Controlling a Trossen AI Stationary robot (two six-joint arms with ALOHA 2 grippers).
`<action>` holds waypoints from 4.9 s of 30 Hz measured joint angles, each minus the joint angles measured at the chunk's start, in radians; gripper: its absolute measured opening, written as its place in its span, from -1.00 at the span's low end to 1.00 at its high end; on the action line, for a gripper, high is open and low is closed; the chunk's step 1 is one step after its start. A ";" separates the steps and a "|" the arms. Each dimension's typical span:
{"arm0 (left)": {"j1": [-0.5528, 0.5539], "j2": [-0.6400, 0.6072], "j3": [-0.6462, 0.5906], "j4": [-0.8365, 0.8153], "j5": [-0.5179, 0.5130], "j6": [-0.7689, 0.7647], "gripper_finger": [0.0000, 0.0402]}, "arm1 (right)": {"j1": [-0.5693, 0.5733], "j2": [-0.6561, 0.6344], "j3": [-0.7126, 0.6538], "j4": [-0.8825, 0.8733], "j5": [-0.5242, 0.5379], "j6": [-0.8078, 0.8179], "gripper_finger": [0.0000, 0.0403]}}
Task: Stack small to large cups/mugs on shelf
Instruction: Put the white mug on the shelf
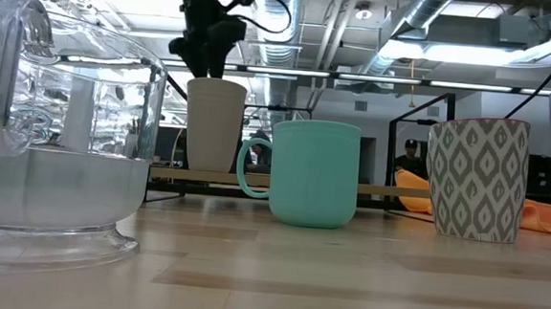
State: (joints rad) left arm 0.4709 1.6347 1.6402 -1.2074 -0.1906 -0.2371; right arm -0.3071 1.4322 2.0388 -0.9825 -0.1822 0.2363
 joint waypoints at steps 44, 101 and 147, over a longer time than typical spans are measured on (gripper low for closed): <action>-0.920 -0.378 0.001 0.336 -0.015 -0.421 0.07 | 0.408 -0.316 -0.216 -0.572 0.146 0.393 -0.16; -1.230 -0.110 0.000 0.545 -0.218 -0.596 0.07 | 0.659 0.037 -1.063 -0.030 0.344 0.967 -0.66; -0.937 -0.111 0.000 0.631 -0.050 -0.044 0.07 | 0.848 0.346 0.000 -0.135 0.556 0.170 -0.88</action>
State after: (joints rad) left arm -0.4659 1.5241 1.6402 -0.5764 -0.2410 -0.2809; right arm 0.5408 1.7786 2.0392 -1.1179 0.3737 0.4059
